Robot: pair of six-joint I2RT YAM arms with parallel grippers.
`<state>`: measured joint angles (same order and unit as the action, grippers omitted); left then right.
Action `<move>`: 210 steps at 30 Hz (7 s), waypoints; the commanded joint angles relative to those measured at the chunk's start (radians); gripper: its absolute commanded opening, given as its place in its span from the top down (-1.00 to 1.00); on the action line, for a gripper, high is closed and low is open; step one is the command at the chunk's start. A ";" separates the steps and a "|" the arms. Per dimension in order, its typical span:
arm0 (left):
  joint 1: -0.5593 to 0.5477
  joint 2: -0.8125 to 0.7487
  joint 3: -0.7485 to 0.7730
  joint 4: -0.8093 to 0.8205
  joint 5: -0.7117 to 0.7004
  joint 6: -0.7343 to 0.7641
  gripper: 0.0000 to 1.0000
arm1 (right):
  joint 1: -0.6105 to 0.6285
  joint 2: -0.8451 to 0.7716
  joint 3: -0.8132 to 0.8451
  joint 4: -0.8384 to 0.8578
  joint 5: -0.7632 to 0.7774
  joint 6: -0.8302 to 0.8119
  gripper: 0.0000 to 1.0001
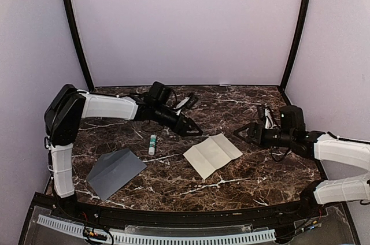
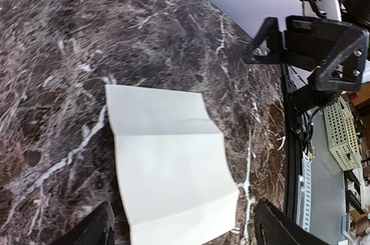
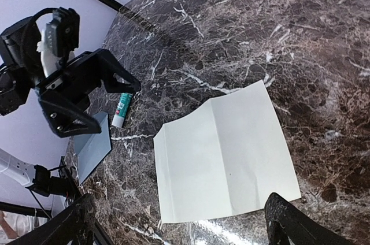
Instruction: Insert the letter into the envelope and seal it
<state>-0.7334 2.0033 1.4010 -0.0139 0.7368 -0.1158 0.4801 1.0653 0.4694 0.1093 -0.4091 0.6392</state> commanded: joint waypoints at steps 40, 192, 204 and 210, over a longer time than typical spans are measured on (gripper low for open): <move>0.005 0.376 0.356 -0.261 0.211 -0.055 -0.45 | 0.107 0.371 0.061 0.055 -0.162 -0.018 -0.97; -0.146 -0.375 0.012 -0.303 -0.337 0.047 -0.72 | 0.180 0.117 0.143 0.178 -0.205 -0.227 1.00; -0.147 -0.606 -0.257 -0.001 -0.420 -0.253 -0.44 | 0.180 0.020 0.180 0.288 -0.067 -0.102 1.00; -0.182 -0.610 -0.292 0.192 -0.345 -0.326 -0.34 | 0.179 0.016 0.172 0.409 -0.116 -0.041 1.00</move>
<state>-0.8871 1.4147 1.1271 -0.0048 0.3275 -0.3607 0.6548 1.0901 0.6243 0.3840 -0.5064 0.5385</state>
